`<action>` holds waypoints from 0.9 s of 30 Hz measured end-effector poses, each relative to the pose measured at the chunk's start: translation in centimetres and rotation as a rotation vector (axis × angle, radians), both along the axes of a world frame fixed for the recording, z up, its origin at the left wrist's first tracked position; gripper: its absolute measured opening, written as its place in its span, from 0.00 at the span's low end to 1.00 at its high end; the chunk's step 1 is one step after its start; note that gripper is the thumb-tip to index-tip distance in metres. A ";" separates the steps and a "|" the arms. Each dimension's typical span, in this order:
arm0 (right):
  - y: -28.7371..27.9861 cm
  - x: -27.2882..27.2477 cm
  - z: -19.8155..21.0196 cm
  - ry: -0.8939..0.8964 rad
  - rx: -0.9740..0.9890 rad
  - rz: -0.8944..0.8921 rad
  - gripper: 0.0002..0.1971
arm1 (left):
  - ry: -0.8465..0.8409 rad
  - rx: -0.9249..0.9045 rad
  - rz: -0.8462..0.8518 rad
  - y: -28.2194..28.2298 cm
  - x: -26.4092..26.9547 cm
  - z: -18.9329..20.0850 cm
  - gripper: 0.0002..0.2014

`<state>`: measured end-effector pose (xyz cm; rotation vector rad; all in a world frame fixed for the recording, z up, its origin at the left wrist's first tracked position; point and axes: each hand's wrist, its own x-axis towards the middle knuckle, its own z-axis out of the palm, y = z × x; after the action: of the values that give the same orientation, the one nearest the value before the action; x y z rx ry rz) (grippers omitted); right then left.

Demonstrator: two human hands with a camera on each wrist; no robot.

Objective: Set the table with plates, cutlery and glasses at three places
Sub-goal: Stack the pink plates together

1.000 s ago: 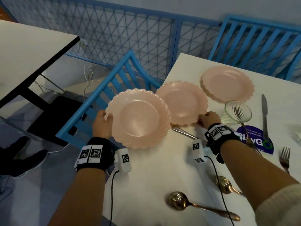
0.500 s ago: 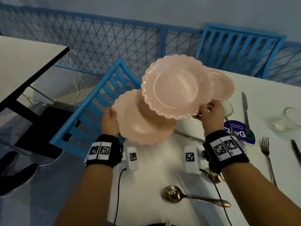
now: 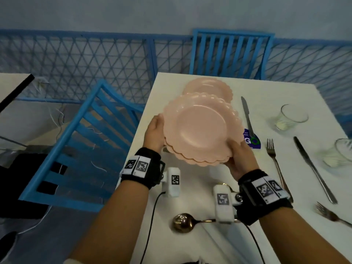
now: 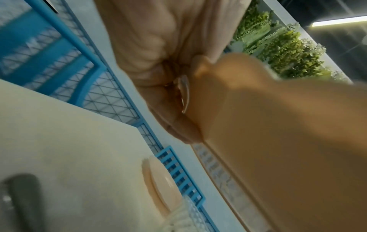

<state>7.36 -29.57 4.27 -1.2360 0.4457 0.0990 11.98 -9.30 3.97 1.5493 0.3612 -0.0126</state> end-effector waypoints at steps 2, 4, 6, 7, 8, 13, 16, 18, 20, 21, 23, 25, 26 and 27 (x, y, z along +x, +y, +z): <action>-1.5 0.3 0.8 -0.050 -0.010 -0.084 0.21 | 0.028 -0.079 -0.054 -1.4 1.5 0.6 0.30; -3.0 0.9 1.6 -0.088 -0.006 -0.162 0.21 | 0.073 -0.065 -0.098 -2.3 3.7 1.2 0.27; -4.6 1.9 2.4 -0.098 -0.027 -0.237 0.21 | 0.123 -0.046 -0.109 -3.1 6.4 1.5 0.14; -5.3 2.5 2.7 -0.106 -0.032 -0.264 0.21 | 0.155 -0.036 -0.103 -3.4 7.8 1.4 0.09; -6.0 3.1 2.9 -0.117 -0.032 -0.284 0.21 | 0.190 -0.007 -0.101 -3.6 9.2 0.9 0.06; -9.0 5.9 1.8 -0.113 -0.002 -0.367 0.23 | 0.284 0.195 -0.144 -5.6 15.0 -1.8 0.21; -10.3 7.1 0.7 -0.104 0.042 -0.393 0.23 | 0.357 0.217 -0.145 -6.9 17.8 -3.6 0.33; -10.9 7.7 0.1 -0.093 0.053 -0.398 0.22 | 0.391 0.225 -0.126 -7.8 19.3 -4.6 0.33; -11.3 8.1 -0.5 -0.084 0.058 -0.396 0.22 | 0.409 0.253 -0.121 -8.5 20.4 -5.5 0.34; -11.5 8.3 -0.7 -0.073 0.056 -0.400 0.22 | 0.407 0.262 -0.121 -8.8 20.9 -6.0 0.35; -11.9 8.6 -1.1 -0.051 0.052 -0.408 0.22 | 0.359 0.334 -0.170 -9.2 21.7 -6.6 0.37; -12.1 8.8 -1.3 -0.045 0.056 -0.407 0.20 | 0.282 0.507 -0.248 -9.1 22.8 -7.6 0.34; -12.1 8.9 -1.4 -0.044 0.059 -0.408 0.19 | 0.248 0.543 -0.252 -9.0 23.2 -7.8 0.30; -12.0 8.9 -1.3 -0.042 0.063 -0.410 0.18 | 0.236 0.544 -0.225 -8.8 23.5 -7.9 0.26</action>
<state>16.29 -41.57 2.93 -1.0622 0.6458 -0.2595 35.44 -18.10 -3.93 2.1303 0.3929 -0.2960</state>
